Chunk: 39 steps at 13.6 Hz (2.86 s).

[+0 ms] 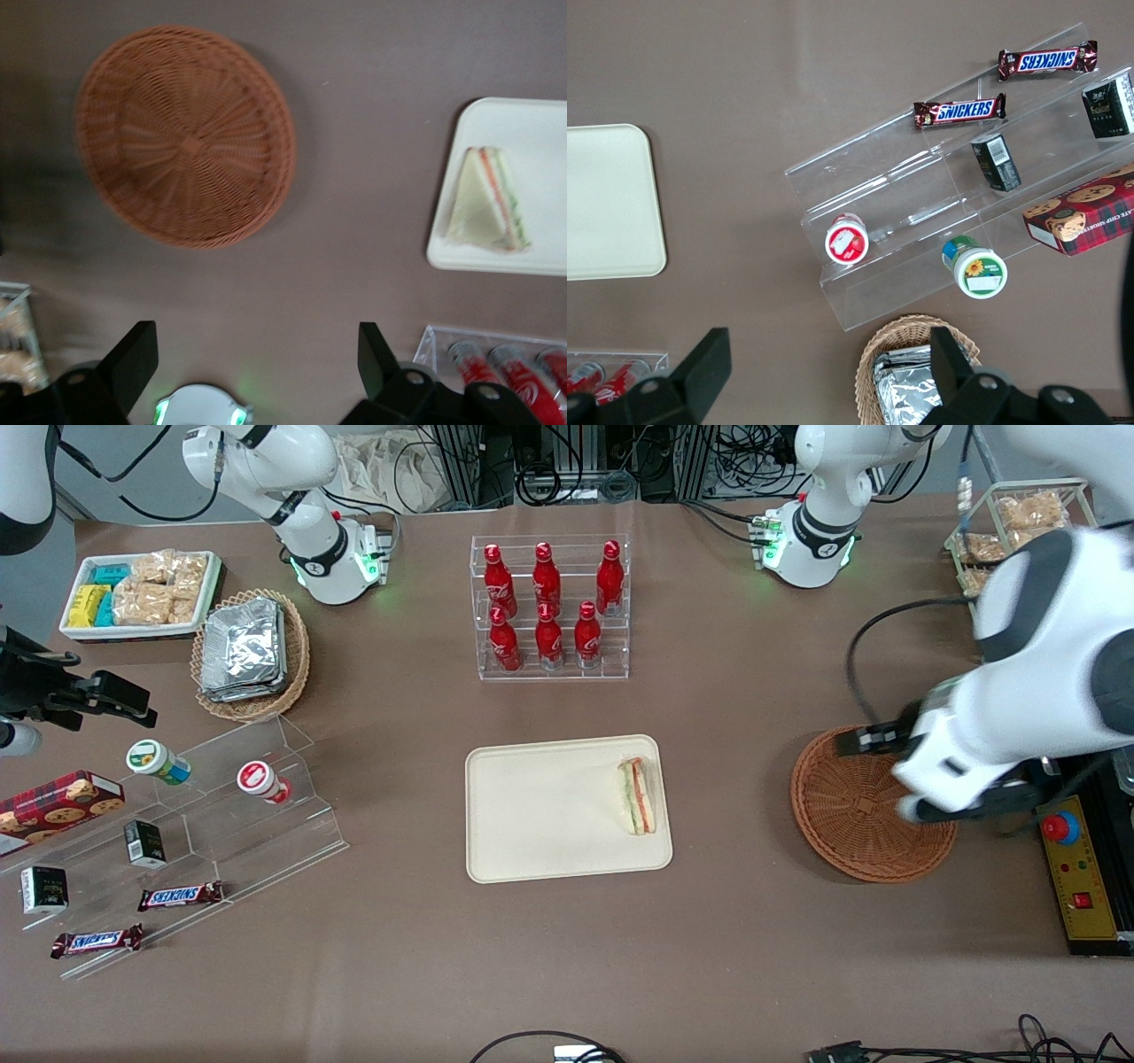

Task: Place sandwich from basket to tray

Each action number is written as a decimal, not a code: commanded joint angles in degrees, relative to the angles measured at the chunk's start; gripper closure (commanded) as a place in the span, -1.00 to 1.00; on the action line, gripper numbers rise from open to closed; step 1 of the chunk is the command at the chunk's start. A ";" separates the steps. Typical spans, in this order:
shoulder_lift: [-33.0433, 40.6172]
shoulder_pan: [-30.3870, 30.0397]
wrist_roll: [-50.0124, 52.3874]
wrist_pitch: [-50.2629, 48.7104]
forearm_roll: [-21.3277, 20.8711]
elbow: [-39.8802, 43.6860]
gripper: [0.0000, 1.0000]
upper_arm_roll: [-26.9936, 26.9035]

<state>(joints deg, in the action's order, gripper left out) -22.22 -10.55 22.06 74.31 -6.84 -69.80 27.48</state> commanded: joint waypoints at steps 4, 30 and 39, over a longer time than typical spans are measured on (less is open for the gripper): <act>5.95 -6.57 -12.82 -4.97 0.25 0.02 -1.00 -0.41; 24.33 11.51 -12.92 10.22 4.80 -26.17 -1.00 -22.97; 24.33 12.49 -12.92 15.86 7.01 -26.53 -1.00 -25.10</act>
<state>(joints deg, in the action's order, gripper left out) 0.56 1.05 9.45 88.82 -0.51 -94.84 3.21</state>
